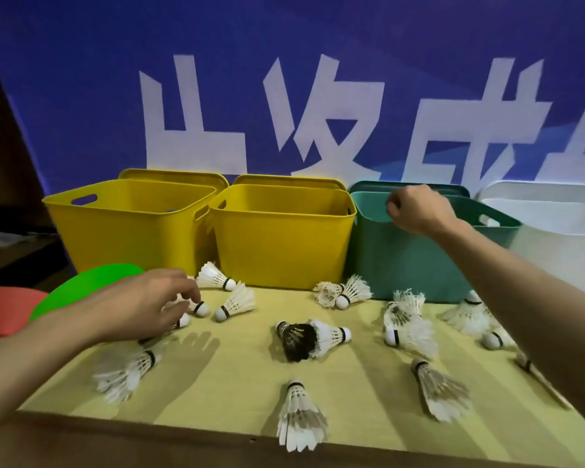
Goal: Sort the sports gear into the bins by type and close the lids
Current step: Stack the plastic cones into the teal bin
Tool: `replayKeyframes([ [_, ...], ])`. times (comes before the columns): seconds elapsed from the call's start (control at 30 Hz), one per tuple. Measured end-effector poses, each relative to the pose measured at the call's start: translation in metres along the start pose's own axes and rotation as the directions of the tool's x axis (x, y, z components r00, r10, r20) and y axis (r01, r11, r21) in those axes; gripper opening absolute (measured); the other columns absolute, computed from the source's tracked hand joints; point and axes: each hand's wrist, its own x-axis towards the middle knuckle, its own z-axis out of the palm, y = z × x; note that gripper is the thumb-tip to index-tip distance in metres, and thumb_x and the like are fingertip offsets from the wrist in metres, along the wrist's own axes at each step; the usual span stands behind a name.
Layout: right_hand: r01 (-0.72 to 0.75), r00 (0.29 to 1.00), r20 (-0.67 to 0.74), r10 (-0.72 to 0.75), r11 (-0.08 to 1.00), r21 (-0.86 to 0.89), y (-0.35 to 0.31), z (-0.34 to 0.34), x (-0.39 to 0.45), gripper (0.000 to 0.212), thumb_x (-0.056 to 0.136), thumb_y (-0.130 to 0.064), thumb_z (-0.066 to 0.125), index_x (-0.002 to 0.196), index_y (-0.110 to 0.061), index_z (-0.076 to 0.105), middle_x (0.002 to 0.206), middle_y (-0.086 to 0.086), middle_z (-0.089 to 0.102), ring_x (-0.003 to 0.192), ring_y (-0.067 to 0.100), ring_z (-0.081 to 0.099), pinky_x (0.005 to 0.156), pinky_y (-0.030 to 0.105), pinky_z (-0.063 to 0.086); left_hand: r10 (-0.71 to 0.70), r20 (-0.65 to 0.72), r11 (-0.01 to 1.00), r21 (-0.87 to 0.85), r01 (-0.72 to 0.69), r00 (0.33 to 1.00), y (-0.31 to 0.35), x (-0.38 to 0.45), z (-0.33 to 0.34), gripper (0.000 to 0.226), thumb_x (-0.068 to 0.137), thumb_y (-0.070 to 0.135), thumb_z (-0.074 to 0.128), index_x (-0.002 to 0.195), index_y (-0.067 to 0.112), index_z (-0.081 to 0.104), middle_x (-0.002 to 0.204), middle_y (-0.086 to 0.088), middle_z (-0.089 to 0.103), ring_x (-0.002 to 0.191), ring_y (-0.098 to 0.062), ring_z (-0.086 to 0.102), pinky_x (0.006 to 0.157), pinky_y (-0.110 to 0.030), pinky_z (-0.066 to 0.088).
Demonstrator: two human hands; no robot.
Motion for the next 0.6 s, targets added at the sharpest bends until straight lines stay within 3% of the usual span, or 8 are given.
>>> replayKeyframes([
  [0.1,0.221,0.972,-0.081,-0.219,0.975,0.016,-0.039,-0.001,-0.033,0.024,0.097,-0.034,0.050,0.102,-0.023,0.071,0.101,0.006,0.069,0.089,0.028,0.064,0.073,0.042,0.058,-0.068,0.032,0.998,0.016,0.067,0.997,-0.025,-0.011,0.006,0.012,0.100,0.044,0.051,0.111,0.046,0.057,0.109,0.023,0.053,0.099,0.002,0.055,0.087,-0.031,0.051],
  [0.17,0.374,0.909,-0.180,-0.377,0.926,-0.052,-0.066,0.001,-0.051,0.028,0.097,-0.038,0.050,0.106,-0.022,0.071,0.113,0.005,0.067,0.103,0.027,0.059,0.083,0.045,0.055,-0.139,0.016,0.990,0.033,0.138,0.990,-0.045,-0.022,0.008,0.014,0.097,0.044,0.054,0.111,0.048,0.054,0.111,0.020,0.055,0.103,-0.007,0.059,0.091,-0.035,0.051],
  [0.23,0.469,0.847,-0.250,-0.470,0.881,-0.066,-0.098,-0.002,-0.065,0.029,0.096,-0.038,0.050,0.108,-0.023,0.071,0.117,0.001,0.067,0.106,0.025,0.055,0.086,0.045,0.052,-0.228,0.003,0.972,0.064,0.227,0.974,-0.062,-0.032,0.011,0.024,0.097,0.037,0.058,0.120,0.035,0.059,0.119,0.008,0.062,0.110,-0.017,0.060,0.097,-0.035,0.049],
  [0.3,0.540,0.810,-0.285,-0.513,0.842,0.019,-0.138,-0.006,-0.078,0.028,0.096,-0.037,0.047,0.104,-0.024,0.070,0.109,-0.001,0.068,0.099,0.023,0.054,0.079,0.043,0.052,-0.316,-0.013,0.945,0.089,0.316,0.949,-0.077,-0.042,0.014,0.033,0.097,0.031,0.062,0.128,0.019,0.063,0.125,-0.003,0.064,0.112,-0.022,0.061,0.098,-0.033,0.046],
  [0.4,0.603,0.793,-0.232,-0.564,0.782,0.161,-0.196,-0.003,-0.099,0.023,0.096,-0.035,0.047,0.103,-0.027,0.067,0.100,-0.004,0.068,0.093,0.020,0.058,0.068,0.040,0.055,-0.388,0.030,0.919,0.091,0.384,0.921,-0.094,-0.056,0.018,0.038,0.099,0.038,0.060,0.130,0.016,0.061,0.127,-0.006,0.062,0.113,-0.022,0.061,0.095,-0.030,0.045],
  [0.5,0.665,0.747,-0.178,-0.640,0.721,0.195,-0.239,0.012,-0.120,0.021,0.094,-0.034,0.045,0.100,-0.028,0.065,0.097,-0.005,0.066,0.091,0.021,0.061,0.063,0.039,0.056,-0.416,0.127,0.908,0.109,0.404,0.900,-0.104,-0.067,0.021,0.043,0.099,0.045,0.058,0.133,0.020,0.059,0.129,-0.006,0.060,0.117,-0.023,0.059,0.099,-0.030,0.044],
  [0.6,0.719,0.690,-0.113,-0.715,0.658,0.224,-0.276,0.024,-0.133,0.020,0.093,-0.033,0.048,0.103,-0.027,0.065,0.100,-0.001,0.065,0.095,0.025,0.060,0.065,0.039,0.055,-0.420,0.065,0.905,0.098,0.413,0.905,-0.121,-0.078,0.019,0.040,0.097,0.043,0.060,0.131,0.020,0.062,0.126,-0.007,0.061,0.116,-0.028,0.060,0.100,-0.036,0.046],
])
